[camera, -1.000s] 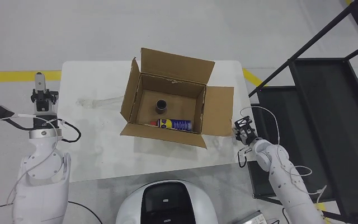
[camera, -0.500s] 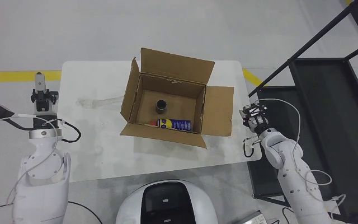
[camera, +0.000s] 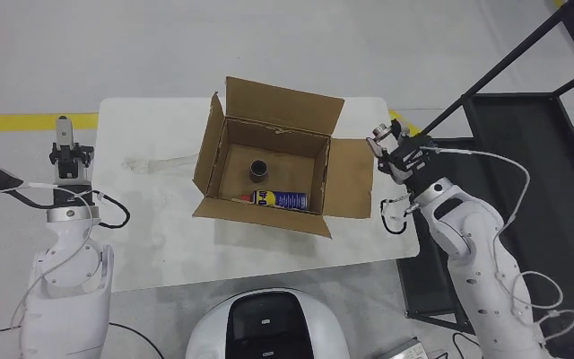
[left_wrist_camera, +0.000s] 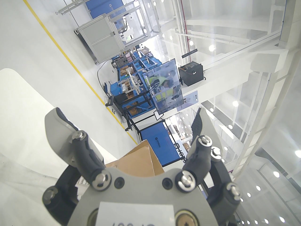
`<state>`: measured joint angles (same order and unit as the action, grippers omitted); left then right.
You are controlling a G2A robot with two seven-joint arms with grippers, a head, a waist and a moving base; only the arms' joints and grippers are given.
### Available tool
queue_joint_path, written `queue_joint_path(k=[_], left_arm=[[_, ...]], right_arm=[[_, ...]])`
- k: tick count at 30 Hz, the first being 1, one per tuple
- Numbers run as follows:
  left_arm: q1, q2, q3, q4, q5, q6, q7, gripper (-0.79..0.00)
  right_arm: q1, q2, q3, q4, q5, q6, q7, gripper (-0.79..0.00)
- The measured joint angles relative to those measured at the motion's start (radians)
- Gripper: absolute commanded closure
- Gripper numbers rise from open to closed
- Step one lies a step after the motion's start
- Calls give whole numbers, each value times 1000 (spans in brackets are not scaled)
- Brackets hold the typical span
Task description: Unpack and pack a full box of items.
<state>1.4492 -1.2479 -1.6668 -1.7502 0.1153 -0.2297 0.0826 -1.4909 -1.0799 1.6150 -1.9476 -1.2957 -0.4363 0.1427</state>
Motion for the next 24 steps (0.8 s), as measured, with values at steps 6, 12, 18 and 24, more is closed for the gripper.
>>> queue_joint_path(k=[6, 12, 18, 24], left_arm=[[0, 0, 0, 0, 0, 0, 0, -785], [0, 0, 0, 0, 0, 0, 0, -785], [0, 0, 0, 0, 0, 0, 0, -785], [0, 0, 0, 0, 0, 0, 0, -785]], right_arm=[[254, -16, -214, 86, 104, -139, 121, 0], [521, -59, -494, 306, 215, -236, 315, 0], [721, -135, -768, 563, 297, -212, 446, 0], [870, -224, -940, 865, 351, -121, 489, 0]])
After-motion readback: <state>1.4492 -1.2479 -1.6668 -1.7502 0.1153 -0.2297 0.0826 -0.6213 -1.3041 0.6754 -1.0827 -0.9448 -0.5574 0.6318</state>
